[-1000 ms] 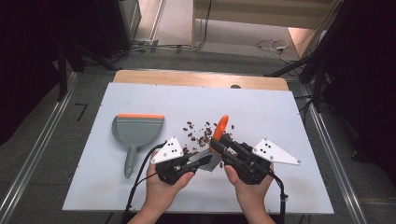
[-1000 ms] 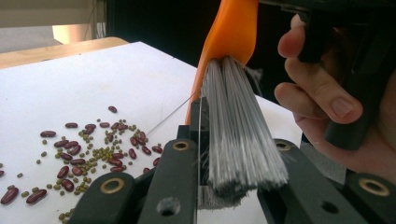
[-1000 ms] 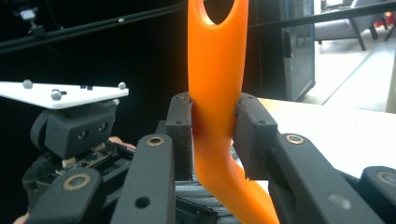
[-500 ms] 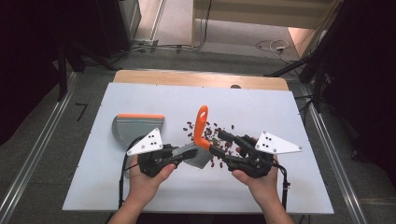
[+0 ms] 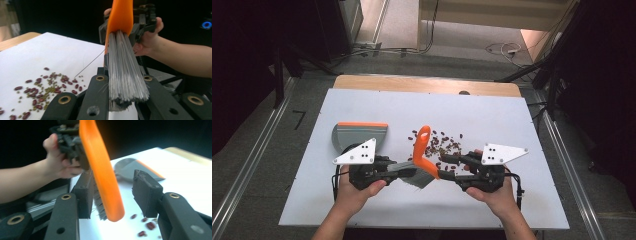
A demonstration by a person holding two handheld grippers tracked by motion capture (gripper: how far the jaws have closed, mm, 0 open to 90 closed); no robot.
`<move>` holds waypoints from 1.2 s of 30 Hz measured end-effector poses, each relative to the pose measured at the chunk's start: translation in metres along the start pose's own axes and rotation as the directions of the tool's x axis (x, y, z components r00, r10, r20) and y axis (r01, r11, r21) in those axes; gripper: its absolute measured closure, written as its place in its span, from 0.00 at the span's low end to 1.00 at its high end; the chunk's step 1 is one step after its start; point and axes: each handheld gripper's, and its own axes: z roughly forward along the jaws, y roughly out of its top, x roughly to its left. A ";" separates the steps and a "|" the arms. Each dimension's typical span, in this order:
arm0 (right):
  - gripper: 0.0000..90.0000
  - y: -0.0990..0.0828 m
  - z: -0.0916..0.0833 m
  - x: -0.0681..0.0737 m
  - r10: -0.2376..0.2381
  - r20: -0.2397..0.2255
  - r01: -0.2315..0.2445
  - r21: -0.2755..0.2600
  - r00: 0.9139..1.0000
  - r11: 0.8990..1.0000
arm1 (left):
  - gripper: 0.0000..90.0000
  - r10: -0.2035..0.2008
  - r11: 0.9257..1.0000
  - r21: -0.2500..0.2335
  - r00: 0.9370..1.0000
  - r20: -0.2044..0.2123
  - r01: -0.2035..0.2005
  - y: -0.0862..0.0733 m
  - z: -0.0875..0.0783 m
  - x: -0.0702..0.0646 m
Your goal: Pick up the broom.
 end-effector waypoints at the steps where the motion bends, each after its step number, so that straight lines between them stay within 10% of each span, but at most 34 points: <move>1: 0.56 -0.001 0.001 0.000 -0.003 -0.015 0.003 0.011 1.000 1.000 | 0.95 0.002 1.000 0.003 1.000 0.004 -0.002 0.000 0.000 0.000; 14: 0.59 -0.007 0.021 0.010 -0.026 -0.154 0.045 0.119 0.988 0.992 | 0.95 0.016 1.000 0.024 0.993 0.117 -0.019 -0.001 0.003 -0.001; 36: 0.71 -0.010 0.024 0.009 -0.002 -0.238 0.030 0.114 0.971 0.993 | 0.95 -0.002 0.999 0.050 0.983 0.185 -0.008 -0.003 0.010 -0.002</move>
